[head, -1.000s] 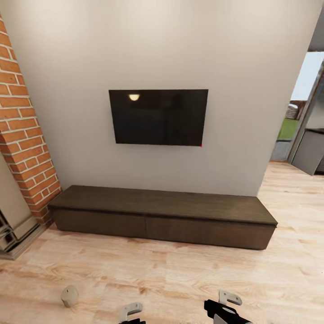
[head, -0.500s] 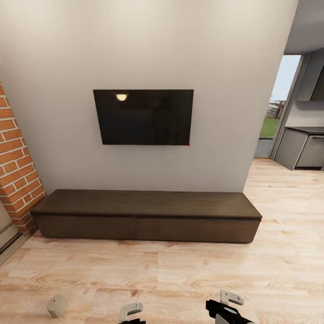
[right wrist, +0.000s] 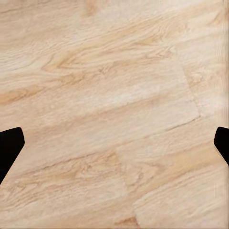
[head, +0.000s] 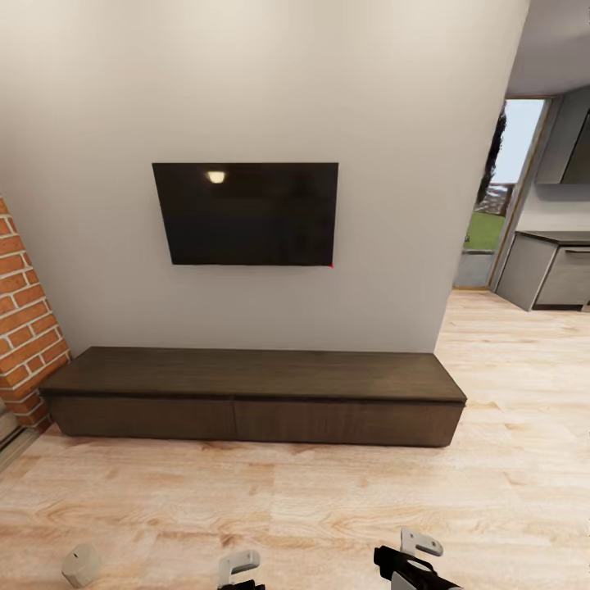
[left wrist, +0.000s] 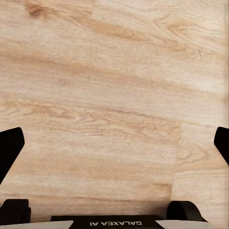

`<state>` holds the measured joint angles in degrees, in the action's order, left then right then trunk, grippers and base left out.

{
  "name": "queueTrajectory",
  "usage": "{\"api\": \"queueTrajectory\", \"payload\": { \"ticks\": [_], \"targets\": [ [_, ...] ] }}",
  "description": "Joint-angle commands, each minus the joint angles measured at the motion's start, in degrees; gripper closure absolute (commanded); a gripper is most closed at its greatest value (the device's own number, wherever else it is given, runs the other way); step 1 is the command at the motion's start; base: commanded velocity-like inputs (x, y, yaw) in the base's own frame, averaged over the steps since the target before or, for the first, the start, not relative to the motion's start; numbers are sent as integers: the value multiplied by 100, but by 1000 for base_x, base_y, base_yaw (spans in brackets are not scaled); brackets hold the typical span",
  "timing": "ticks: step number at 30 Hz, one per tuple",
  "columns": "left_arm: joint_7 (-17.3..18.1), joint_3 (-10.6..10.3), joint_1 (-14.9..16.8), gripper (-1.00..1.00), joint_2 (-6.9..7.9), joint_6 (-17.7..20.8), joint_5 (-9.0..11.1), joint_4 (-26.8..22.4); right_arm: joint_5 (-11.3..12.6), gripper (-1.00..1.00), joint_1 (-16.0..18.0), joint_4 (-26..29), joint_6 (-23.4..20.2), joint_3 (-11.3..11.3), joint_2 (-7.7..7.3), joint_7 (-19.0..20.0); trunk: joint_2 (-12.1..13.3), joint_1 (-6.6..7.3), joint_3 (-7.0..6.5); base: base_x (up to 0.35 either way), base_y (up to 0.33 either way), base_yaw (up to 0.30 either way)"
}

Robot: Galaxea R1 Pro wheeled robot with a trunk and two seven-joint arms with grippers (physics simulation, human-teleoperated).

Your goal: Place each of the two pumpkins and all three candles from the living room inside a cabinet in the living room (use any cabinet), then make sure every cabinet is closed, and position the cauldron so it is next to a table in the living room.

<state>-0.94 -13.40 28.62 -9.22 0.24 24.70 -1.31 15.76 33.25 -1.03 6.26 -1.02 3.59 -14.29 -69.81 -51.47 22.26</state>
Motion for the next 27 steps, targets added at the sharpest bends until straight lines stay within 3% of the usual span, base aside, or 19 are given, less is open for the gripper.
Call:
{"api": "queueTrajectory", "payload": {
  "ticks": [1, 17, 27],
  "targets": [
    [-8, -49, 4, -100, -1, 3, 53, 0, 41, -100, 6, -11, 34, -12, 2, -4, -4, -1, 6, 133, -260, 0],
    [7, -49, 4, -100, 5, 3, 53, 0, 31, -100, 6, -15, 42, -20, 36, 18, -4, -1, 6, 148, -238, -3],
    [14, -49, 4, -100, 24, 3, 53, 0, 27, -100, 5, -12, 55, -17, 130, 20, -4, -1, -12, 305, -22, -208]
  ]
}}
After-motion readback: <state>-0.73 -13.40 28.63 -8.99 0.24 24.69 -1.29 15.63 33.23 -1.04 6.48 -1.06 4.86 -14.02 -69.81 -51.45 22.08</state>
